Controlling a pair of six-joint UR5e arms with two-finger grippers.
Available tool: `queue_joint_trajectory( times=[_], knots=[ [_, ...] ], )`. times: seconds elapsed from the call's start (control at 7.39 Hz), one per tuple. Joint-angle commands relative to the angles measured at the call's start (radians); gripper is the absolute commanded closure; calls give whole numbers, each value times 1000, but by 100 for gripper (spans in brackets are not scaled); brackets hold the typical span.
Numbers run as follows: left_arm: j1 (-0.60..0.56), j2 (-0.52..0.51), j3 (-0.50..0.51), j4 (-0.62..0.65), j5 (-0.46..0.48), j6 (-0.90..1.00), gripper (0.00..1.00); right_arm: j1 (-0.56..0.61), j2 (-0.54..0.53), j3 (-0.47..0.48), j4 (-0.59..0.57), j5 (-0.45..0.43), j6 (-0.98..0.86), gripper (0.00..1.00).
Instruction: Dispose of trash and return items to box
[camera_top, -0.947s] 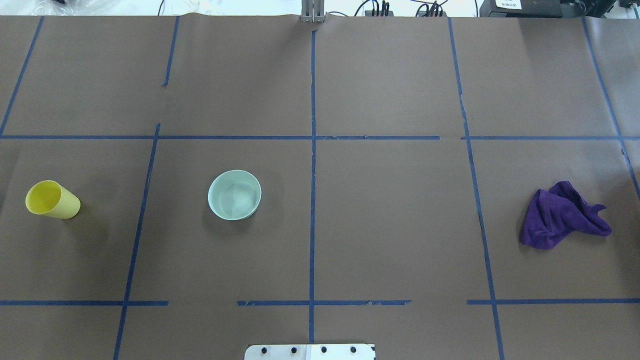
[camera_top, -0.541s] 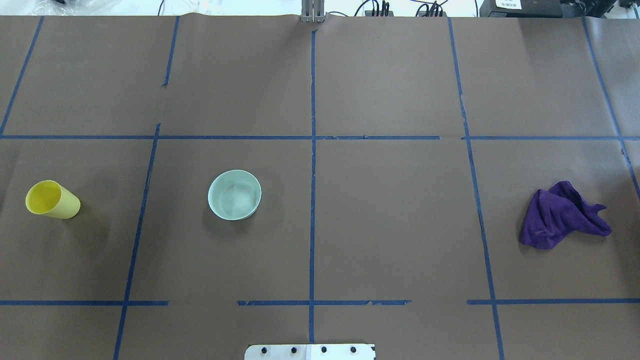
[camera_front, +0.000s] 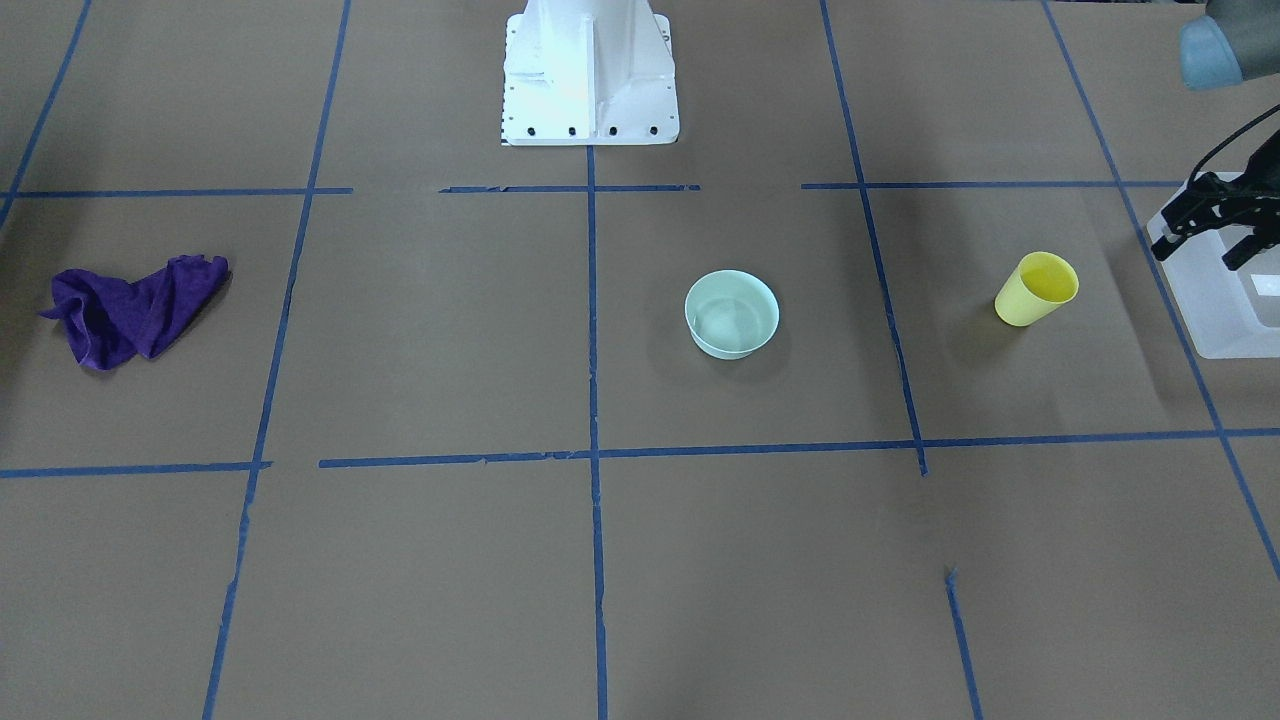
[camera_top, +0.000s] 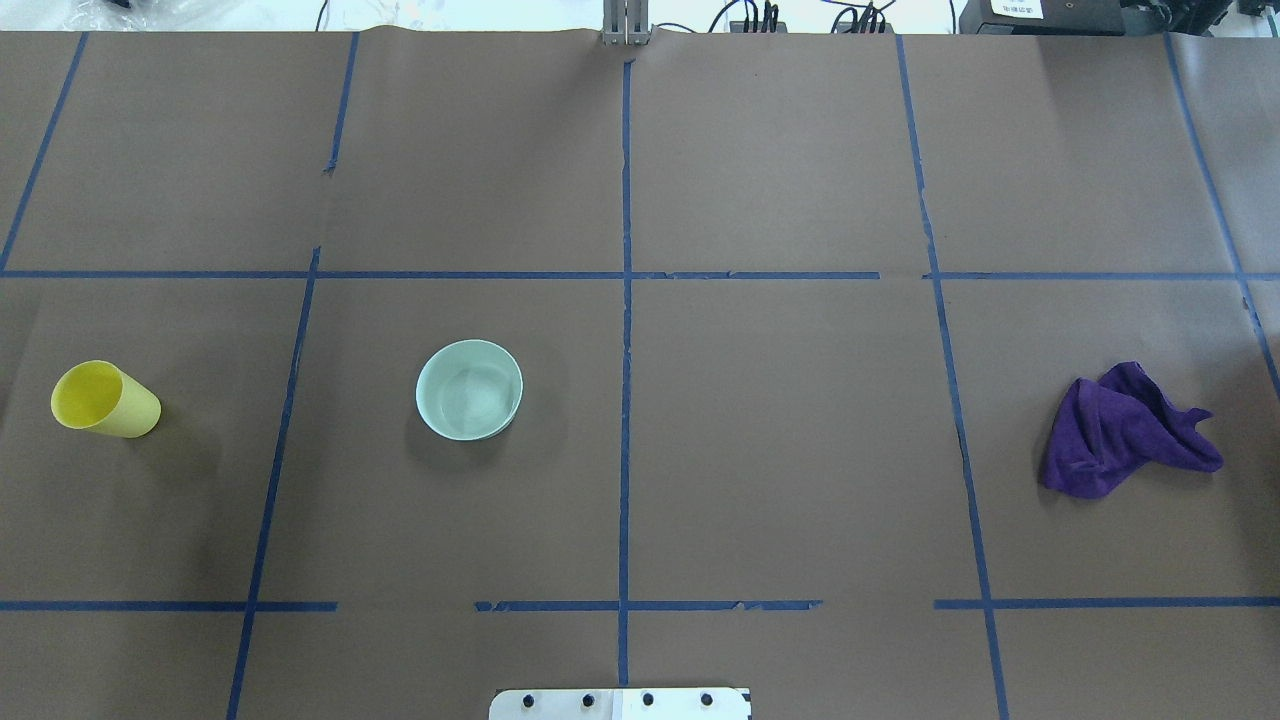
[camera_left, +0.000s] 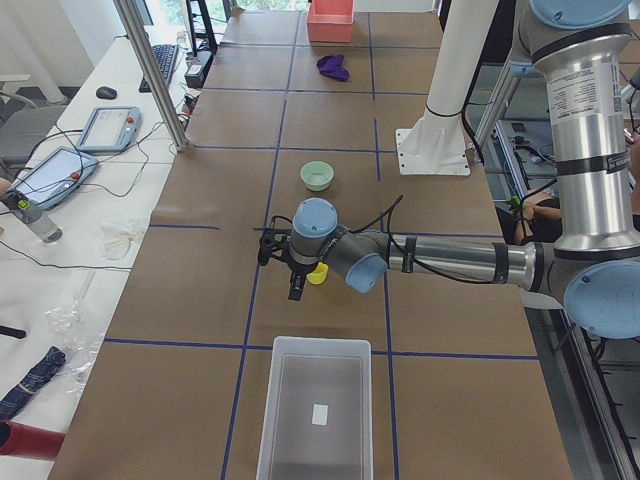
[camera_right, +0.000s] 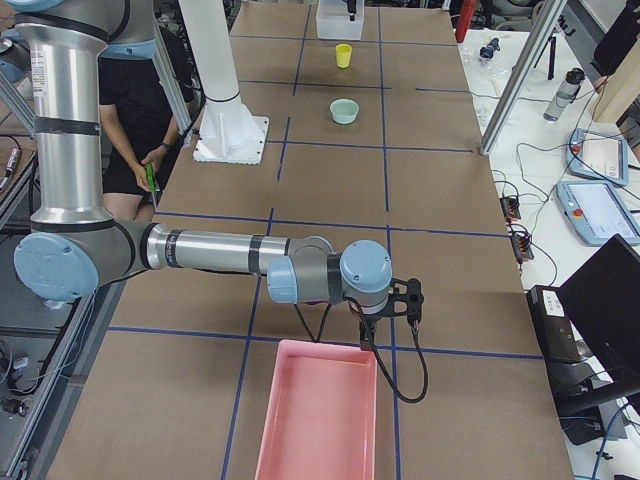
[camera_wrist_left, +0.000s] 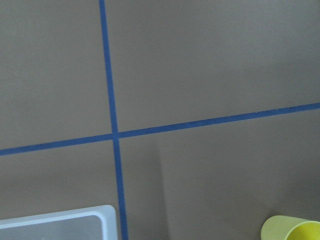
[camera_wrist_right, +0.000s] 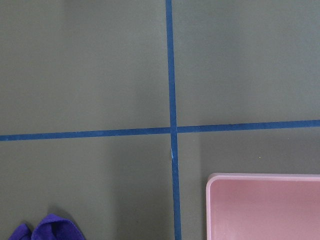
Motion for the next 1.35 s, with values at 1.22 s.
queue_joint_trajectory(
  times=[1.22],
  knots=[
    [255, -7, 119, -205, 108, -260, 5, 0, 3, 2, 2, 1, -2, 0]
  ],
)
